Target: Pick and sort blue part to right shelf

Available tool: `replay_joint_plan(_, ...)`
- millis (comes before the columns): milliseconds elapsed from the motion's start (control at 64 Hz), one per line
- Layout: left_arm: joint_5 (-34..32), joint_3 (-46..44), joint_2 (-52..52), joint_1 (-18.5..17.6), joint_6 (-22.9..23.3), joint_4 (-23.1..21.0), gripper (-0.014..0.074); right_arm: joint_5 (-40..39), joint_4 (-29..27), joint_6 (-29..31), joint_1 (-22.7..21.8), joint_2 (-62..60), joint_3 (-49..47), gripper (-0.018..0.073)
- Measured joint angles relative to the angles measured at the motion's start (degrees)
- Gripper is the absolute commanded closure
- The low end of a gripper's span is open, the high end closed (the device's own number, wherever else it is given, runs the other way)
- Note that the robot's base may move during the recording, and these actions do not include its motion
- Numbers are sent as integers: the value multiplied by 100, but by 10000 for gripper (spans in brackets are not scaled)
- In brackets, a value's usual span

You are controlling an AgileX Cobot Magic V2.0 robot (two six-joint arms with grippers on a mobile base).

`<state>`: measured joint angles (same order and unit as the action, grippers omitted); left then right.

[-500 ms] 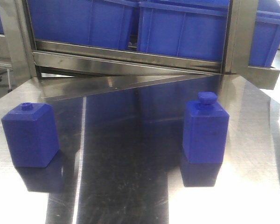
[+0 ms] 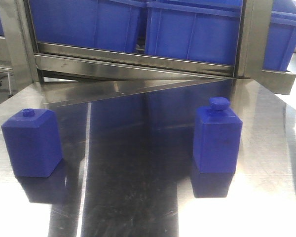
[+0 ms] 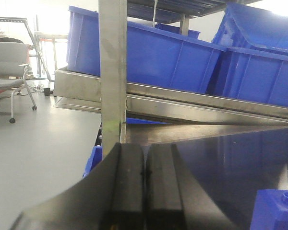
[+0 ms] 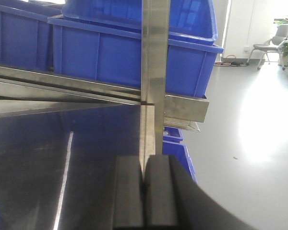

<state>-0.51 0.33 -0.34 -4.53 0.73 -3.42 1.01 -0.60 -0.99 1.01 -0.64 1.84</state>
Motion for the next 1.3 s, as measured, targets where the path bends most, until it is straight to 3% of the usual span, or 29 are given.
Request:
replay_joint_plan(812,0,0,0,0,0,0,472,68,0,0,0,0,0,496)
replay_joint_plan(1031,0,0,0,0,0,0,472,905,0,0,0,0,-482,496)
replay_joint_plan(1296,0,0,0,0,0,0,472,1339,0,0,0,299,-1244,496)
